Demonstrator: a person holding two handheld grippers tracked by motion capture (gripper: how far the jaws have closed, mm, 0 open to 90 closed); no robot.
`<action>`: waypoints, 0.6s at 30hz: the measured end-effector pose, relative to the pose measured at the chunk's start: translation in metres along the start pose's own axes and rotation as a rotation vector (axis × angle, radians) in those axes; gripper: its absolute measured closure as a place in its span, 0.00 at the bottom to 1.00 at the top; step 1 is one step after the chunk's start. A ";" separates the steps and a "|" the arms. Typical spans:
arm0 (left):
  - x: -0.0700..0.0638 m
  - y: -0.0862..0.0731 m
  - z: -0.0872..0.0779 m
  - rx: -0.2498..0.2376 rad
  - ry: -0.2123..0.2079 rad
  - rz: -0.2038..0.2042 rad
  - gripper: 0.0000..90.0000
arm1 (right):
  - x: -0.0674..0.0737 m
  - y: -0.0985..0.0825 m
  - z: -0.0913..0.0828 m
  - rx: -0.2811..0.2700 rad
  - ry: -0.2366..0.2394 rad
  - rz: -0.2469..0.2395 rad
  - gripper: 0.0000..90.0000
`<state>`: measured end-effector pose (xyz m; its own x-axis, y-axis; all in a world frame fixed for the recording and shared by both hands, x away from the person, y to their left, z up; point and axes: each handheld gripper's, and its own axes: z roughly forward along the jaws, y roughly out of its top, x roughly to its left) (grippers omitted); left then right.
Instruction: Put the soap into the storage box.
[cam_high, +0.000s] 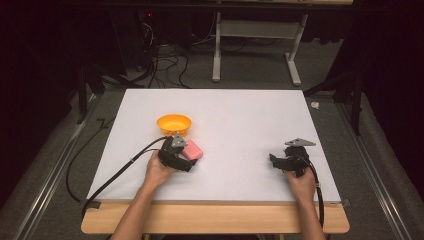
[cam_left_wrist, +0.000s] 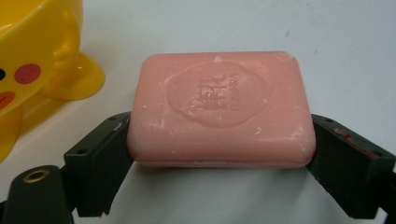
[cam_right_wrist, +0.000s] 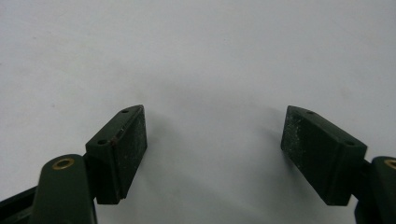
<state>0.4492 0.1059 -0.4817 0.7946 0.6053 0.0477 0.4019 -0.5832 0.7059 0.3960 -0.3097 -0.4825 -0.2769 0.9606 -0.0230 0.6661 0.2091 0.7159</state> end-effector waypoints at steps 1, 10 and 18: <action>0.000 0.000 0.000 0.000 0.000 -0.001 0.15 | 0.000 0.000 0.000 0.000 0.000 0.000 0.26; 0.002 0.002 0.000 -0.026 -0.004 -0.029 0.14 | 0.000 0.000 0.000 0.001 0.001 0.001 0.26; 0.005 0.005 0.000 -0.054 -0.006 -0.052 0.14 | 0.000 0.000 0.000 0.001 0.001 0.000 0.26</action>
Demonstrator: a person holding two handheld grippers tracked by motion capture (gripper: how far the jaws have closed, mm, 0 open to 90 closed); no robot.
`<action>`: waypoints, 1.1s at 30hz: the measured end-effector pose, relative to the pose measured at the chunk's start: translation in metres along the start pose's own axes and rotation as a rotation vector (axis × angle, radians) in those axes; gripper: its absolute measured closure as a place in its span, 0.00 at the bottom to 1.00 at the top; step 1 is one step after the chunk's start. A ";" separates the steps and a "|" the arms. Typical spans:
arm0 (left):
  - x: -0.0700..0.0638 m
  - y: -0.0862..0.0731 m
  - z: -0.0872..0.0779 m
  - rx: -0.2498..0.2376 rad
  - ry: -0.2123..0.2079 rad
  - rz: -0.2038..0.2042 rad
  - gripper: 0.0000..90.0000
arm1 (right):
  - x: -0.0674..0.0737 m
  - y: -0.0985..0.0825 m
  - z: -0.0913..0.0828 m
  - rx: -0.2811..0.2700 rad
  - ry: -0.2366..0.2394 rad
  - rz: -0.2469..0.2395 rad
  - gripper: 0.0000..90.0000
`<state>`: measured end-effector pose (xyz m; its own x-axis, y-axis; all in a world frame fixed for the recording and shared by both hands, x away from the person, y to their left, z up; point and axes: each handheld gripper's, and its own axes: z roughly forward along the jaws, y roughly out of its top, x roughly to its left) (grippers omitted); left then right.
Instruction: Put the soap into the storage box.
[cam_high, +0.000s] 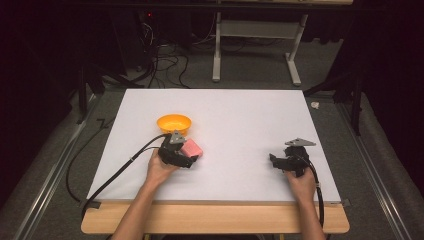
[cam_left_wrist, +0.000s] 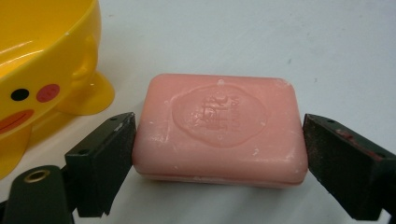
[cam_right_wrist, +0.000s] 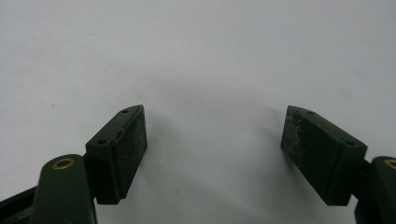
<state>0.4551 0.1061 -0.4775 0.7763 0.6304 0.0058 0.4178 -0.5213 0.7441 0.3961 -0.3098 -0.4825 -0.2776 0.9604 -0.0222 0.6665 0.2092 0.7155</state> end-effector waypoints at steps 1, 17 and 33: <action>0.000 0.000 0.000 0.001 -0.001 -0.001 0.14 | 0.000 0.000 0.000 0.000 0.000 0.000 0.26; -0.007 0.005 0.006 0.054 0.022 0.048 0.15 | 0.000 0.000 0.000 0.000 -0.001 0.001 0.26; -0.013 0.007 -0.003 0.032 0.053 0.054 0.15 | 0.000 0.000 0.000 0.000 0.000 0.000 0.26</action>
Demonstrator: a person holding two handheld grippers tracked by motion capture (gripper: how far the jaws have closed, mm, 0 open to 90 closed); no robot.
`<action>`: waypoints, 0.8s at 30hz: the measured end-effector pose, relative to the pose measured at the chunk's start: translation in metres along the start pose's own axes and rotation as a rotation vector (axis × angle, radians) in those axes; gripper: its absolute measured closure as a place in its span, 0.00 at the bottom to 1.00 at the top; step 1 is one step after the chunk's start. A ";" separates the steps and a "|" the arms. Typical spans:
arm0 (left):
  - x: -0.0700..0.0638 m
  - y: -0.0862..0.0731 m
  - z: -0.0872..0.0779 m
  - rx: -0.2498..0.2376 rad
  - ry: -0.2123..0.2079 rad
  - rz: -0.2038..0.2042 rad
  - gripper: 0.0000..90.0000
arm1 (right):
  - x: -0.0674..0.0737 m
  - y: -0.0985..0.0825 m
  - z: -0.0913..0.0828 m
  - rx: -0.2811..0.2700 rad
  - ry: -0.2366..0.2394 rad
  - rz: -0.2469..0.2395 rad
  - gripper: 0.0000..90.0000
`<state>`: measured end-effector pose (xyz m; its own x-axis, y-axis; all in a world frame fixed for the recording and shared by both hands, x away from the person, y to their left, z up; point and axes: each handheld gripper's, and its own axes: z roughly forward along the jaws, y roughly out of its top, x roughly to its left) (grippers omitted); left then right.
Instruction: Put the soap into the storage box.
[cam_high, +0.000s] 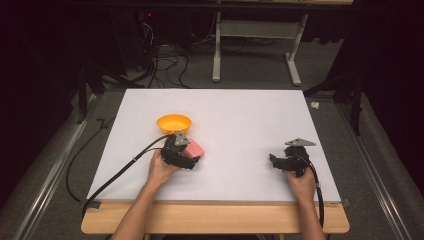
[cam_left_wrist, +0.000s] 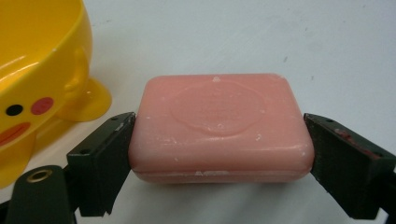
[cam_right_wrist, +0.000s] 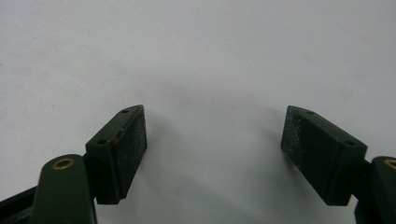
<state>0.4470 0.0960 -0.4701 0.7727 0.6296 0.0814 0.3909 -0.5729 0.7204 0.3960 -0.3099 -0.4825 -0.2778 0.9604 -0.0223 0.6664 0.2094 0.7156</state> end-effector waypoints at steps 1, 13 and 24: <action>0.000 0.000 -0.001 0.000 0.002 0.000 0.15 | 0.000 0.000 0.000 0.000 0.000 0.000 0.26; -0.001 0.004 -0.016 -0.022 -0.006 -0.001 0.15 | 0.000 0.000 0.000 0.000 0.000 0.000 0.26; 0.000 0.009 -0.035 -0.059 -0.003 -0.021 0.15 | 0.000 0.000 0.000 0.000 0.000 -0.001 0.26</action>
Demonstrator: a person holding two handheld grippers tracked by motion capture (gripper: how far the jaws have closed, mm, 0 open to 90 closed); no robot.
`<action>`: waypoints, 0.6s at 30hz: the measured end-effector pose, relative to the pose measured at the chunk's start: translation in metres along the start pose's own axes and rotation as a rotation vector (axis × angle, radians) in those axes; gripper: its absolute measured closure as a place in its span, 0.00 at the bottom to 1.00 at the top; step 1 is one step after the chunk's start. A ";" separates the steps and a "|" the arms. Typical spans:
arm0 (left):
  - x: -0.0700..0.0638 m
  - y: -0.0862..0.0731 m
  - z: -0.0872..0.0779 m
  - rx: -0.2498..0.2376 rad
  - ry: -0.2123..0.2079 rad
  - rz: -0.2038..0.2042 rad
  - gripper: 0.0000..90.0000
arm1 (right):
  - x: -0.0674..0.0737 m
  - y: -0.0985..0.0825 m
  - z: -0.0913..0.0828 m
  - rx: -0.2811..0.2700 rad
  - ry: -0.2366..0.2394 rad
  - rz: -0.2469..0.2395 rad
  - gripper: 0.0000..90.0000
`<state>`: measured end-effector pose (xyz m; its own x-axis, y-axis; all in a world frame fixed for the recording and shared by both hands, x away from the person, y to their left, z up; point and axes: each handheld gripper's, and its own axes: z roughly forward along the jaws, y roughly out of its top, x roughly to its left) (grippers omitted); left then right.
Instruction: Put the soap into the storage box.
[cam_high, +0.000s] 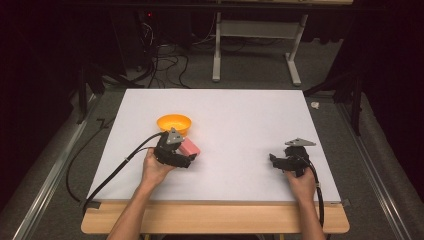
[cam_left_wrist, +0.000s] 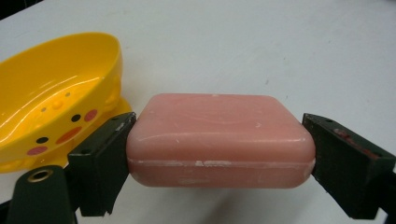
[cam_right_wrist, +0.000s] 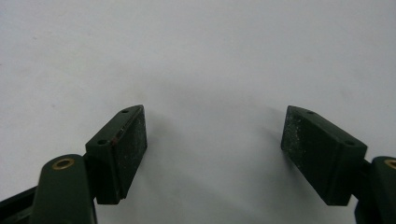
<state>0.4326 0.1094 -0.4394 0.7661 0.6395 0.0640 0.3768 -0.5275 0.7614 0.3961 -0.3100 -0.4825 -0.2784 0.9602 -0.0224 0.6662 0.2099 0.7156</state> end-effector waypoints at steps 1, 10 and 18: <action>0.000 0.001 -0.001 -0.004 -0.001 -0.003 0.15 | 0.000 0.000 0.000 0.000 0.000 0.000 0.26; 0.002 0.004 -0.014 -0.029 0.010 -0.041 0.15 | 0.000 0.000 0.000 0.000 0.000 0.000 0.26; 0.008 0.007 -0.025 -0.045 0.028 -0.071 0.15 | 0.000 0.000 0.000 0.000 0.000 0.000 0.26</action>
<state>0.4285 0.1244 -0.4173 0.7230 0.6903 0.0262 0.4058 -0.4551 0.7926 0.3961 -0.3100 -0.4825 -0.2787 0.9601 -0.0227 0.6663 0.2103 0.7155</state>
